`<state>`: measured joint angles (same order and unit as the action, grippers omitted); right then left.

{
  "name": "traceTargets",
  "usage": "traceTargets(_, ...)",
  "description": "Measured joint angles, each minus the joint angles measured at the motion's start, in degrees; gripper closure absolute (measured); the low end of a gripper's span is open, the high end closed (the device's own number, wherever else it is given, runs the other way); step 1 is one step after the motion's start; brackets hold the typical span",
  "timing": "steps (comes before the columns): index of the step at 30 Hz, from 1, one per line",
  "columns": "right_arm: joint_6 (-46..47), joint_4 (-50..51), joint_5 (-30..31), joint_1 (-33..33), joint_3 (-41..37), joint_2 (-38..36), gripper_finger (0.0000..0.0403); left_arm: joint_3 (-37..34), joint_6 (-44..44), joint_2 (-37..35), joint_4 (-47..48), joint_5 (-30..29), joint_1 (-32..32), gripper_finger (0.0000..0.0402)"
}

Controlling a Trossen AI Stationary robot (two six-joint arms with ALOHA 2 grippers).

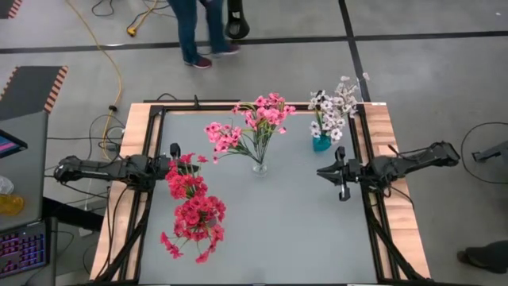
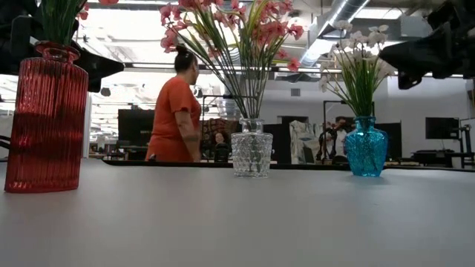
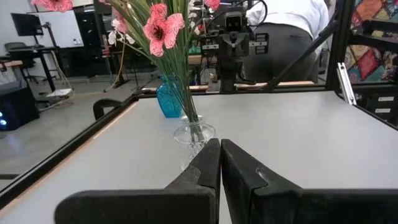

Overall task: Sort flowers into vase by color
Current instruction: Return to home position

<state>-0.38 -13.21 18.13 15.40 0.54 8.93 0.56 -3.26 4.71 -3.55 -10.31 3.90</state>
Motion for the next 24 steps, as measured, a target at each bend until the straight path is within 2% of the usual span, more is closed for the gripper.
traceTargets(8,-7.41,0.97,0.09,-3.97,0.0,-2.83,0.0334,-0.04,-0.12,0.0,0.09,0.14,0.0,0.0401)
traceTargets(15,-6.37,9.32,0.03,-7.6,-0.02,-8.88,0.0334,-0.07,-0.58,0.0,0.21,0.66,0.0,0.0401)
traceTargets(24,-8.0,11.41,-0.71,-8.85,0.37,-8.69,0.0334,-0.09,-1.22,0.0,0.28,1.05,0.0,0.0401)
